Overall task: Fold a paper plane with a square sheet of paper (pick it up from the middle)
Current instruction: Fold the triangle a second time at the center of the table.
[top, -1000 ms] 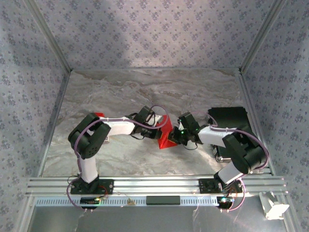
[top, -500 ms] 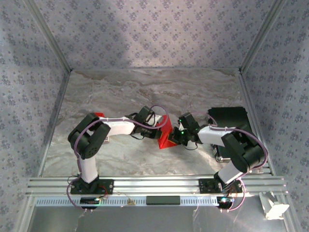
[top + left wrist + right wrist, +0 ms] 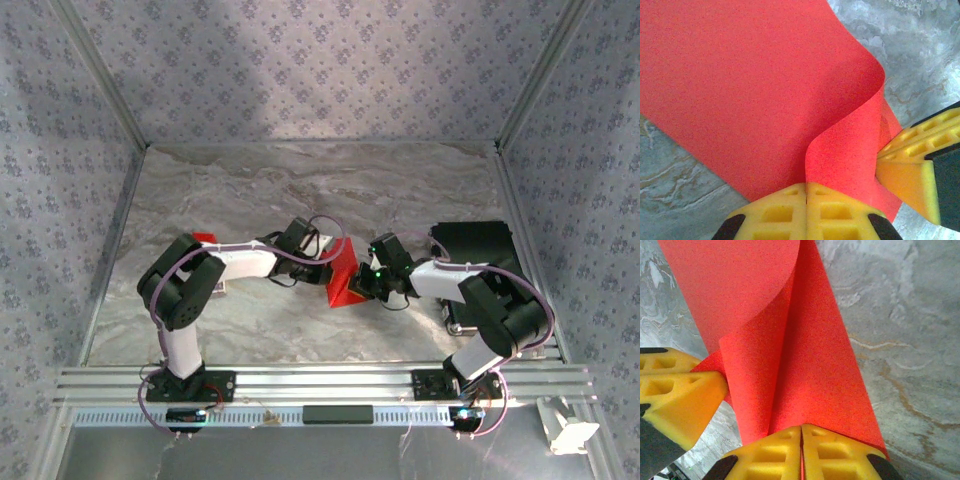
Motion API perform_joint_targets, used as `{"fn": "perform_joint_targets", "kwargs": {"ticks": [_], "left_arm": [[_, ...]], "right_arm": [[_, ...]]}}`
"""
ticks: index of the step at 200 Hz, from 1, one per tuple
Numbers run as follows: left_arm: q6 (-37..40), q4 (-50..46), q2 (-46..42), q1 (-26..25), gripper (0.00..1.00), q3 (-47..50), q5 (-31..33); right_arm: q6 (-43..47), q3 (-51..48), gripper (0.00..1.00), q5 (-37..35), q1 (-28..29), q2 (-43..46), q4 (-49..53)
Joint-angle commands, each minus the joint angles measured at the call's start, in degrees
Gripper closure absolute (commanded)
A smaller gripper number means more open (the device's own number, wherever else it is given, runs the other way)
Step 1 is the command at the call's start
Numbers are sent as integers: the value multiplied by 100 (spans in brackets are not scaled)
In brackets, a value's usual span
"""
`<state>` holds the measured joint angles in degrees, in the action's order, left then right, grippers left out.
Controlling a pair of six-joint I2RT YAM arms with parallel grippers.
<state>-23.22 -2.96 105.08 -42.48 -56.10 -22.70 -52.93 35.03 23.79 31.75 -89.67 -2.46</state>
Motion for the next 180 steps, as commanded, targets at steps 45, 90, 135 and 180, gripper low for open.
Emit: {"fn": "perform_joint_targets", "kwargs": {"ticks": [45,90,135,180], "left_arm": [[69,-116,-84,42,100,-99,7],[64,-134,-66,40,100,-104,1],[63,-135,-84,38,100,-79,-4],[81,-152,-66,38,100,-76,56]], "right_arm": [[46,-51,90,-154,-47,-98,351],[43,-40,90,-154,-57,-119,351],[37,-32,90,-155,-59,-110,351],[41,-40,90,-153,-55,-108,351]]}}
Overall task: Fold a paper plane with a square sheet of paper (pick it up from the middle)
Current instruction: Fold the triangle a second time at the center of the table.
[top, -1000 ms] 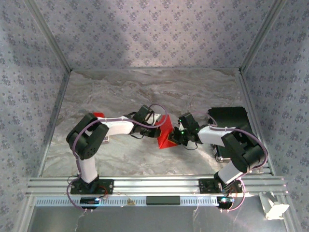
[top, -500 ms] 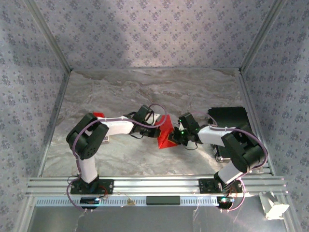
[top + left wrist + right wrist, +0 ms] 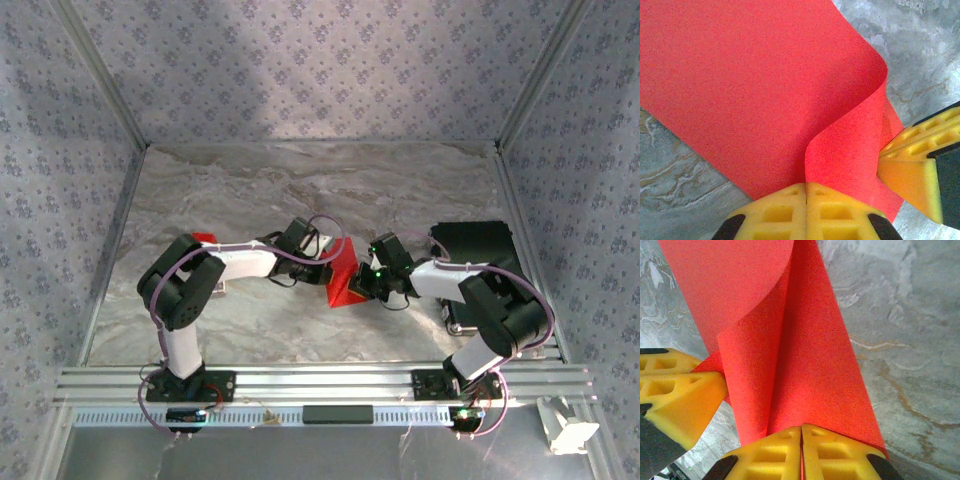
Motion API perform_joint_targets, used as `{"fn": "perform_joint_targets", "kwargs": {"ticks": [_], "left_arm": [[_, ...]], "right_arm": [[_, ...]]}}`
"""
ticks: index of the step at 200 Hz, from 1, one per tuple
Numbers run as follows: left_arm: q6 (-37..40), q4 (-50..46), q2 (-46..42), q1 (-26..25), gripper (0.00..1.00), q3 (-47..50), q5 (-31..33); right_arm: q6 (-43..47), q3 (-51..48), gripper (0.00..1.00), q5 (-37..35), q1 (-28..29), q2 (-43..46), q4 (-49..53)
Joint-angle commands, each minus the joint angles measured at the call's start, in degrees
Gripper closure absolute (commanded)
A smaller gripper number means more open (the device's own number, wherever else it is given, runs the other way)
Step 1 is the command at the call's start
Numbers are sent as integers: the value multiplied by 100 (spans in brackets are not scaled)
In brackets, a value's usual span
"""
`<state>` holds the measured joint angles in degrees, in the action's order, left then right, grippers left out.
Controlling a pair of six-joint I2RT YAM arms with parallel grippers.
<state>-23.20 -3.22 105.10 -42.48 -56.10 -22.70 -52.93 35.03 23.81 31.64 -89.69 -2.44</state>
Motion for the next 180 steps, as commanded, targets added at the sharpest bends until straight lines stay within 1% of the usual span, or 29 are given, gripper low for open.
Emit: {"fn": "perform_joint_targets", "kwargs": {"ticks": [1,47,180], "left_arm": [[79,-130,-69,38,100,-77,60],[114,-214,-82,31,100,-112,57],[121,-54,-71,38,100,-119,60]], "right_arm": [[39,-35,91,-152,-44,-104,349],[31,-40,90,-158,-44,-85,334],[21,-37,90,-131,-45,-111,312]]}}
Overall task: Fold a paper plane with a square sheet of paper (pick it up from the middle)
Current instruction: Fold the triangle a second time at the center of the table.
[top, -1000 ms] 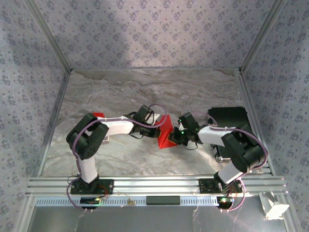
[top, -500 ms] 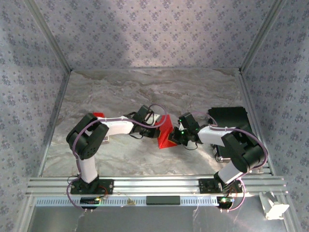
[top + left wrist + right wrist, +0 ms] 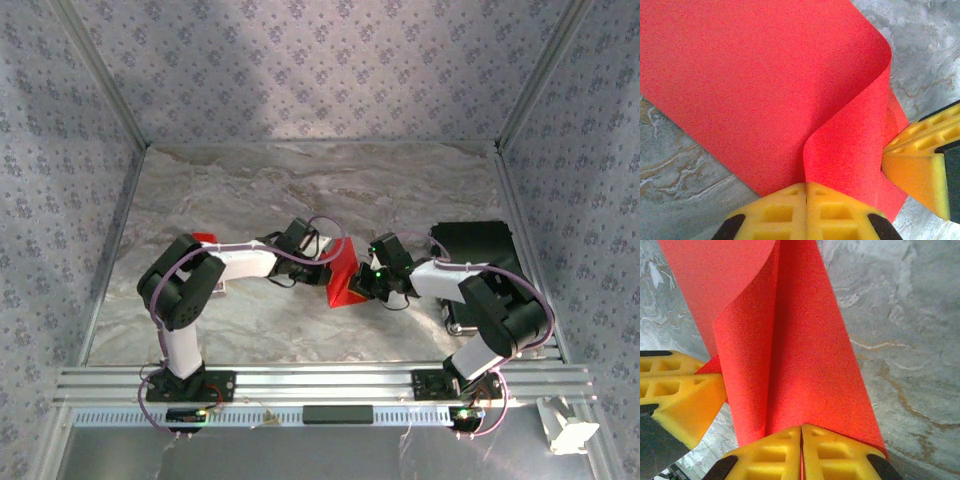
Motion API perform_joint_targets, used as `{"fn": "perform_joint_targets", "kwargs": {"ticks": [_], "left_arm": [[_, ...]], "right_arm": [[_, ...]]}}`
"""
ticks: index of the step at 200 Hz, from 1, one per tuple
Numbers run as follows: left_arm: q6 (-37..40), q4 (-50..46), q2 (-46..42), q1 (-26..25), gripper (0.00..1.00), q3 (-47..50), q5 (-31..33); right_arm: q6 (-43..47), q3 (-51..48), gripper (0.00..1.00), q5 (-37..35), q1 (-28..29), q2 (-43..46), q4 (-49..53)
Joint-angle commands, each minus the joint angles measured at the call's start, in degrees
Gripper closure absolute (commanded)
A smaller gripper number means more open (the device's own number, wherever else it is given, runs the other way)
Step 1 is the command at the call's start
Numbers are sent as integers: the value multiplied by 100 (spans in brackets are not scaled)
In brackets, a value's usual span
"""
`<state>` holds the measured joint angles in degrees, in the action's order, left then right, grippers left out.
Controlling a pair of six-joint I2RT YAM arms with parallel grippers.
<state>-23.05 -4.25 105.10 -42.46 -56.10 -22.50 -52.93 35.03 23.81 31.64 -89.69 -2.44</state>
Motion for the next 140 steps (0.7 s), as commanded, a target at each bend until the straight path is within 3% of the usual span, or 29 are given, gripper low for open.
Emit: {"fn": "perform_joint_targets", "kwargs": {"ticks": [1,140], "left_arm": [[106,43,-66,36,100,-125,42],[125,97,-7,35,100,-163,44]], "right_arm": [[20,-34,90,-131,-44,-111,313],[37,-52,90,-127,-56,-110,323]]}}
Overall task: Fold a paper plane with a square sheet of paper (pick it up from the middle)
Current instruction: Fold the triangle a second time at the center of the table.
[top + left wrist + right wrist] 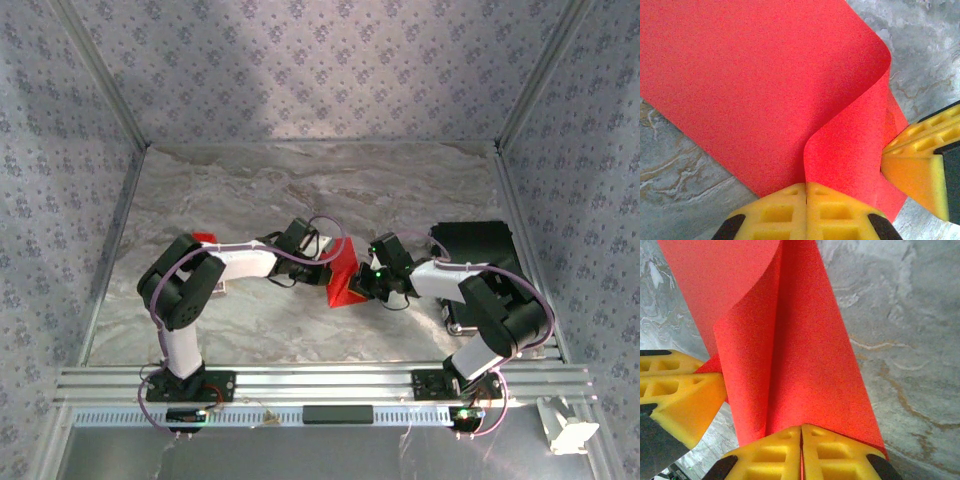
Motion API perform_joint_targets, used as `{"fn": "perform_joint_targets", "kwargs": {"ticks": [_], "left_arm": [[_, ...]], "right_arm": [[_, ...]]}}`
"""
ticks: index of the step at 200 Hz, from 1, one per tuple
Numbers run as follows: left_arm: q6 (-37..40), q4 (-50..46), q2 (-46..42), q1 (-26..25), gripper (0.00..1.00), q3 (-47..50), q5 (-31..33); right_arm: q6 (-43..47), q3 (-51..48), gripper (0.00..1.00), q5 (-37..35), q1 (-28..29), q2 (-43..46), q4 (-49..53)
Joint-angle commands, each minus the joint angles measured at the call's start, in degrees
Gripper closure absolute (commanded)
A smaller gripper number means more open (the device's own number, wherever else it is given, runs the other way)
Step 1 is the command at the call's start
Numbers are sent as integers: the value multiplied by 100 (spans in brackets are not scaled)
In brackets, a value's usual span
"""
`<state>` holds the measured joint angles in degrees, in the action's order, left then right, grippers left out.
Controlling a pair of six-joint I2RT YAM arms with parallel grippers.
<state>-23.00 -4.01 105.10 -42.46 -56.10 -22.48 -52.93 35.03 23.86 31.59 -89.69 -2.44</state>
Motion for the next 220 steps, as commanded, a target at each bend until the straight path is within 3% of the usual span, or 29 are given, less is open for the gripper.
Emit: {"fn": "perform_joint_targets", "kwargs": {"ticks": [1,220], "left_arm": [[121,75,-2,35,100,-164,46],[165,-38,61,38,100,-252,97]], "right_arm": [[37,-55,90,-129,-50,-115,323],[49,-58,90,-115,-73,-108,334]]}}
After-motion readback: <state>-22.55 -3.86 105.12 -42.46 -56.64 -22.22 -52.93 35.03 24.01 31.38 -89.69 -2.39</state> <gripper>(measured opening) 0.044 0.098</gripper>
